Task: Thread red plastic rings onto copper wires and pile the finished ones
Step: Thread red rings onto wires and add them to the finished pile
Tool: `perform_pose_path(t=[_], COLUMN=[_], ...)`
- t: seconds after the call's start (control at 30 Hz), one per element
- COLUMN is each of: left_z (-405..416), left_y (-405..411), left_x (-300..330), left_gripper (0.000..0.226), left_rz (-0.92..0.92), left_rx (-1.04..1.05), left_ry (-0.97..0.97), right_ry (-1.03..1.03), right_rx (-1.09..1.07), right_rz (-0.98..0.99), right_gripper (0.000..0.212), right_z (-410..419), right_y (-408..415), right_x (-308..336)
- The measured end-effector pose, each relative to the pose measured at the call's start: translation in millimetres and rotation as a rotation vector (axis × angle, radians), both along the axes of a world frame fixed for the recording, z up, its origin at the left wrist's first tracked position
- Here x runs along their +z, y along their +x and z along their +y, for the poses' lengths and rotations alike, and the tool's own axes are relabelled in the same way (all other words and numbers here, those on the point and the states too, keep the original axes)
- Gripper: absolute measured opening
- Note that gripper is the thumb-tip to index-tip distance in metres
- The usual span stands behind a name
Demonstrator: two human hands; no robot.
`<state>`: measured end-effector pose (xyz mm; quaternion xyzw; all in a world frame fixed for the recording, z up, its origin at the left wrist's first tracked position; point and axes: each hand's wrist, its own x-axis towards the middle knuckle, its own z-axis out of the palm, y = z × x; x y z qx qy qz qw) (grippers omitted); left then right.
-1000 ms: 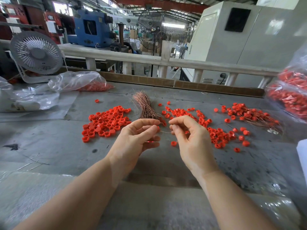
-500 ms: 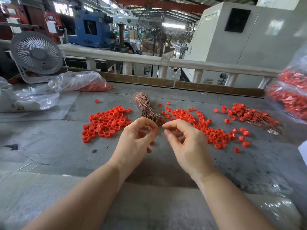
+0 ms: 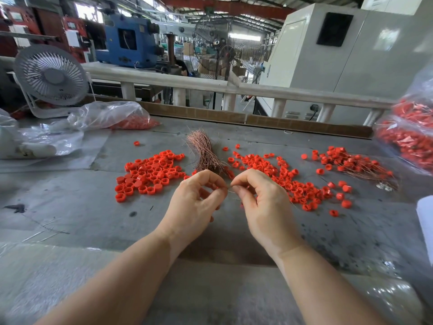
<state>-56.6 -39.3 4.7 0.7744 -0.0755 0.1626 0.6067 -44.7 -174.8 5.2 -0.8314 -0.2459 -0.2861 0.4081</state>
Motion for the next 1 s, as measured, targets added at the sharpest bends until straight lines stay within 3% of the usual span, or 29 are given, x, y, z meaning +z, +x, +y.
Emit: perform_pose_path(t=[0.4,0.9,1.0], left_z=[2,3,2], left_y=[3,4,2], left_x=[-2,-12,-11], left_gripper=[0.015,0.023,0.014], left_rz=[0.003,-0.211,-0.262], left_rx=[0.079,0.110,0.135], left_ry=[-0.011,0.324,0.385], right_ry=[0.079,0.008,0.004], right_rx=[-0.021,0.006,0.016], right_rz=[0.045,0.162,0.176], right_gripper=[0.012,0.009,0.009], right_z=[-2,0,0], right_y=[4,0,-1], right_x=[-1,-1,0])
